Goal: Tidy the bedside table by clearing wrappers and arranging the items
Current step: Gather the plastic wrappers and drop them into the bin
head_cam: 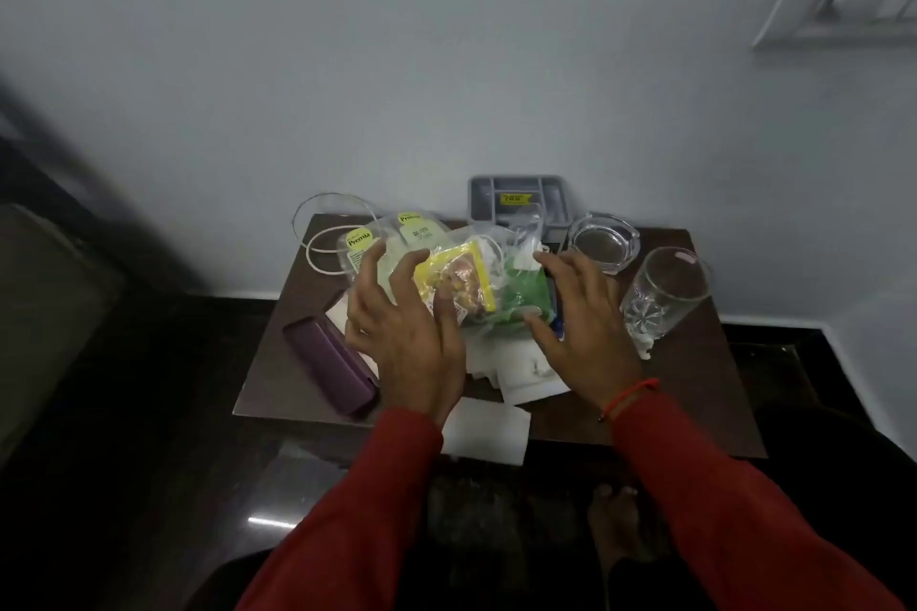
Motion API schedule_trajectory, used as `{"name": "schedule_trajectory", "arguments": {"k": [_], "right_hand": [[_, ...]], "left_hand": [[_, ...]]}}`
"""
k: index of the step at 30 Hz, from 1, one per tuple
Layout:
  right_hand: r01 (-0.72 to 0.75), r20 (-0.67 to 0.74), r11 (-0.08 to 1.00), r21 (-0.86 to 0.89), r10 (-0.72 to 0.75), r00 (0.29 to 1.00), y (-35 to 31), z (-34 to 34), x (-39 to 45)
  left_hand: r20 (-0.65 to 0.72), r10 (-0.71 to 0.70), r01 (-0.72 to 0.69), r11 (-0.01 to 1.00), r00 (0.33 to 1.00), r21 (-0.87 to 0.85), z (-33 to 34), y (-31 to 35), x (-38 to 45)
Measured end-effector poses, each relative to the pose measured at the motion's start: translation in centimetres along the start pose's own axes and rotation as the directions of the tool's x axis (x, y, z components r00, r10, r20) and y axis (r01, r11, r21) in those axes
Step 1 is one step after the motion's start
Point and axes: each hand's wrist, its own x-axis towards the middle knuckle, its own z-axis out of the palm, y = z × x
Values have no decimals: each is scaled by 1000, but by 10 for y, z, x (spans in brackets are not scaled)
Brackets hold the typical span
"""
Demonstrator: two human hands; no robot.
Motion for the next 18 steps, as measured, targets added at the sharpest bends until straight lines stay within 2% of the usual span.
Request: {"name": "schedule_trajectory", "arguments": {"k": [4,9,14,16,18], "right_hand": [[17,18,1000,-12,-17,1000,4,5,-5],[65,-151,982,177,-38,988,3,0,-4],[242,-261,917,318,-161,952,-17,-26,-1],[308,-296,880,361,-205,933,-26,-36,-2],[341,-295,839,424,-228,928,-33,-40,-2]], "left_hand": [[-3,-4,4,1000,1000,-28,3,6,-3],[27,-4,6,998,1000,-69,2,5,-1],[86,163,-164,986,983,7,-7,4,11],[99,227,-217,970,969,-107,-9,3,16],[139,281,-219,912,950,-346,-9,4,16]]}}
